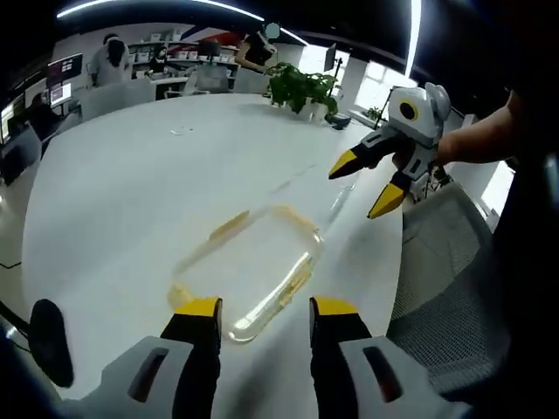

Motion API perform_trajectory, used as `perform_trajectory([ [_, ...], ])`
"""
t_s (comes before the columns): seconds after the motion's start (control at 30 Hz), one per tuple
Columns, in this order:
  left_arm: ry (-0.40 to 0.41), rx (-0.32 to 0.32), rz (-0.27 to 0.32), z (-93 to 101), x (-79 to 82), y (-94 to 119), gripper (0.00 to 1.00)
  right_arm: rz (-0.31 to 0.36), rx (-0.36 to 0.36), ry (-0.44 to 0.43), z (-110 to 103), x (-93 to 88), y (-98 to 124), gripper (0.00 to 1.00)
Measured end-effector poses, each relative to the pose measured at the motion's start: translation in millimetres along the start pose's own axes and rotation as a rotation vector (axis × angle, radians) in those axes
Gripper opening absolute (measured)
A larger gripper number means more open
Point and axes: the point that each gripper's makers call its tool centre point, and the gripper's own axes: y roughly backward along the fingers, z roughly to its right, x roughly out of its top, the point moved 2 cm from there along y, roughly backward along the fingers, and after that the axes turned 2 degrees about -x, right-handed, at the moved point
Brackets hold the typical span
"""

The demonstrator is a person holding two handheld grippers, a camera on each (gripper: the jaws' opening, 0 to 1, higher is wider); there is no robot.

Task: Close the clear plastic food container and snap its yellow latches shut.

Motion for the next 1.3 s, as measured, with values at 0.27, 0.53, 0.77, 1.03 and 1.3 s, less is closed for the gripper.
perform_trajectory([
  [0.27, -0.025, -0.028, -0.023, -9.6, -3.0, -4.0, 0.41, -0.051, -0.002, 0.047, 2.7, -3.2, -7.7, 0.46],
  [0.53, -0.079, -0.044, -0.07, -18.5, -9.3, -6.3, 0.44, -0.107, 0.01, 0.104, 4.0, -7.6, -16.1, 0.45],
  [0.77, -0.167, -0.052, -0.145, -33.8, -13.5, -7.2, 0.45, -0.198, 0.035, 0.186, 10.3, -13.7, -23.4, 0.43],
  [1.03, -0.282, -0.055, -0.21, -47.2, -14.6, -8.8, 0.48, -0.252, 0.071, 0.233, 13.6, -16.4, -33.5, 0.43],
  [1.3, -0.383, -0.075, -0.299, -57.1, -24.1, -10.8, 0.49, -0.29, 0.097, 0.269, 19.3, -16.9, -42.5, 0.43],
])
